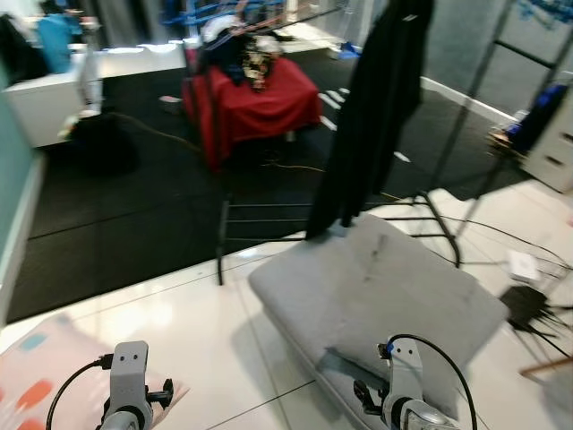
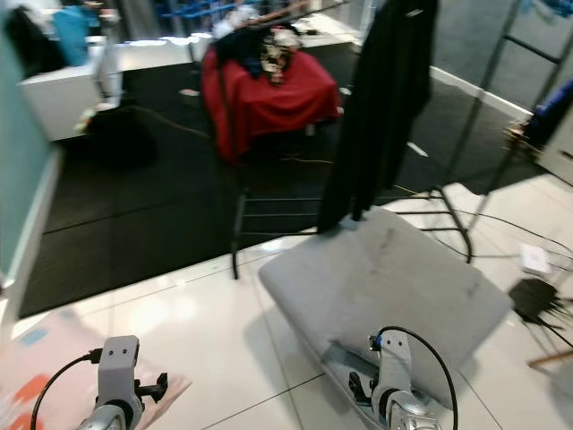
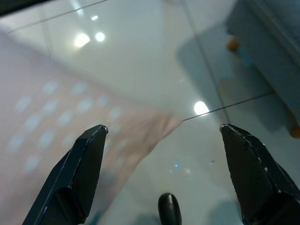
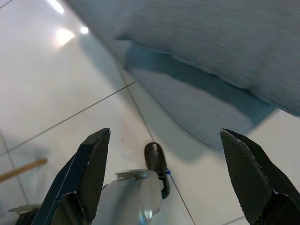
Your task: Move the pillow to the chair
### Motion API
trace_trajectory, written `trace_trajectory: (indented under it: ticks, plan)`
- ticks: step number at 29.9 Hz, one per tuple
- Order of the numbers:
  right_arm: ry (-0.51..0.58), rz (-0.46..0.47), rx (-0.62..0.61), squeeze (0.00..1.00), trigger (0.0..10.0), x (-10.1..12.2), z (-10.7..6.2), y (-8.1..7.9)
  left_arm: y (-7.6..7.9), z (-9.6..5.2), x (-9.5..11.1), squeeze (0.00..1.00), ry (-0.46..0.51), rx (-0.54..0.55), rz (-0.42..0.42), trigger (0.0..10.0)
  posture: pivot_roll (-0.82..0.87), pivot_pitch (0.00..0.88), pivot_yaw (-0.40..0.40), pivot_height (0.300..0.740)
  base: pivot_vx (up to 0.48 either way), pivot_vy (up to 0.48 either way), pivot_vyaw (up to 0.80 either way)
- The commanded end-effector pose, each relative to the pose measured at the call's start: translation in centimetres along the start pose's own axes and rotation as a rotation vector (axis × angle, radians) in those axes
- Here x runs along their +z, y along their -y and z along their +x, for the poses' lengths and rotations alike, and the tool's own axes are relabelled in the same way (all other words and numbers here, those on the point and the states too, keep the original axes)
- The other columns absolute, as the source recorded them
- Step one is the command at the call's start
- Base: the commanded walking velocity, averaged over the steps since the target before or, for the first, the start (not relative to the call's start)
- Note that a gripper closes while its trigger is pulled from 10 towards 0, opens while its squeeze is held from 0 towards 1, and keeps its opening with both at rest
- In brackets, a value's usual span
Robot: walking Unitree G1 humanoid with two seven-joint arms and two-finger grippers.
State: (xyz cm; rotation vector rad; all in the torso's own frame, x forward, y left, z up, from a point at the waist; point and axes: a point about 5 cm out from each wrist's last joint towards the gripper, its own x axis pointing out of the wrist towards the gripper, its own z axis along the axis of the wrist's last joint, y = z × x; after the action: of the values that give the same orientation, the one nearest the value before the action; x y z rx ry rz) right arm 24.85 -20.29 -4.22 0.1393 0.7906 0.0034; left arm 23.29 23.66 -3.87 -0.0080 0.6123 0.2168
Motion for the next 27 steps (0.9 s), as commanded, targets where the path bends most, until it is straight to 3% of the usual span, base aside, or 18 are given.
trace_trajectory:
  ticks: [1,9,27]
  plan:
    - [-0.024,0.005,-0.001,0.0,10.0,-0.57,-0.07,0.06,-0.47,-0.19,-0.47,0.0,-0.016,0.007,0.01,10.0,-0.15,0.091,0.009,0.715,0.0,0.0,-0.76]
    - [-0.015,0.027,-0.001,0.0,10.0,-0.62,-0.1,0.08,-0.47,-0.24,-0.57,0.0,-0.017,0.001,0.022,10.0,-0.15,0.101,0.009,0.715,0.0,0.0,-0.57]
    - [-0.018,0.016,0.001,0.0,10.0,-0.58,-0.15,0.3,-0.02,-0.23,-0.75,0.0,-0.027,-0.01,0.027,10.0,-0.15,0.073,0.002,0.715,0.0,-0.461,0.0]
